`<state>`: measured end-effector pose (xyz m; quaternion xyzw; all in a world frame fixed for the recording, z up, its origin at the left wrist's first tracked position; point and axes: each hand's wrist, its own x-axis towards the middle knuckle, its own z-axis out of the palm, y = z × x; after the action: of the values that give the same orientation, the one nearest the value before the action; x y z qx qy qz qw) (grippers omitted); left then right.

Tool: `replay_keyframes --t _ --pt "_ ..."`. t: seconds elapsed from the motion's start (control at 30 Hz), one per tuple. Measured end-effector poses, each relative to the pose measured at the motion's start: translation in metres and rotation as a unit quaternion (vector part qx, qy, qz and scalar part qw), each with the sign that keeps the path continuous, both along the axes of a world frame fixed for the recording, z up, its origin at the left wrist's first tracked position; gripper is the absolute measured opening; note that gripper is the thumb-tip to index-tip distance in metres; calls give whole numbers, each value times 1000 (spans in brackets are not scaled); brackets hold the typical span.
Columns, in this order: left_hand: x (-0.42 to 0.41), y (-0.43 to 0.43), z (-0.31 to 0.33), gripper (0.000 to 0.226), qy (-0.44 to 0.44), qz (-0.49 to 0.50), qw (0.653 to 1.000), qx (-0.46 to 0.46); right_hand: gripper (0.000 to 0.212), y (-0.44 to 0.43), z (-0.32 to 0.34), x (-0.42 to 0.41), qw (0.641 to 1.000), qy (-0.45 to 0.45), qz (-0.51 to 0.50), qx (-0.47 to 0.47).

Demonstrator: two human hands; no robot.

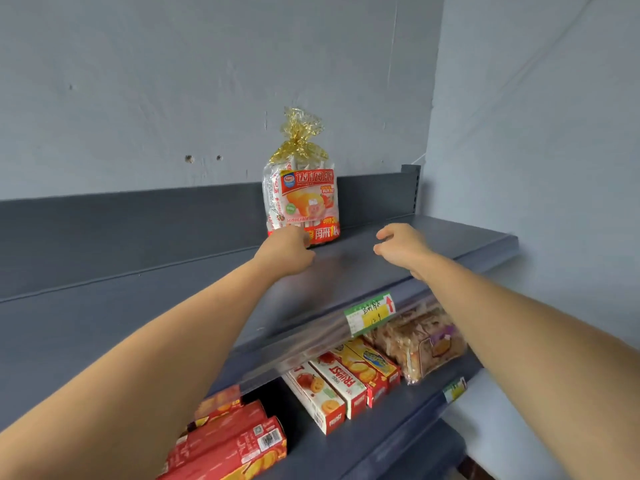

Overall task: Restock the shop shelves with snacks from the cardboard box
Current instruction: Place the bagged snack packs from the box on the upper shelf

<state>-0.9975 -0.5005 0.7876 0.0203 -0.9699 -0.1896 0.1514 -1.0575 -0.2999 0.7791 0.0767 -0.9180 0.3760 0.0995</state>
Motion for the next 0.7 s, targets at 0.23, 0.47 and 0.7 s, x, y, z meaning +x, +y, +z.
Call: replay_keyframes --t 0.23,0.47,0.7 --pt "40 40 -1 38 41 -99 994 -12 40 46 -8 73 995 -2 -91 40" --pt "92 86 -28 31 51 -146 986 -61 45 90 -28 163 984 -25 -129 118" --pt "169 120 -78 26 -5 -168 977 -131 36 129 -73 258 978 -65 -154 124"
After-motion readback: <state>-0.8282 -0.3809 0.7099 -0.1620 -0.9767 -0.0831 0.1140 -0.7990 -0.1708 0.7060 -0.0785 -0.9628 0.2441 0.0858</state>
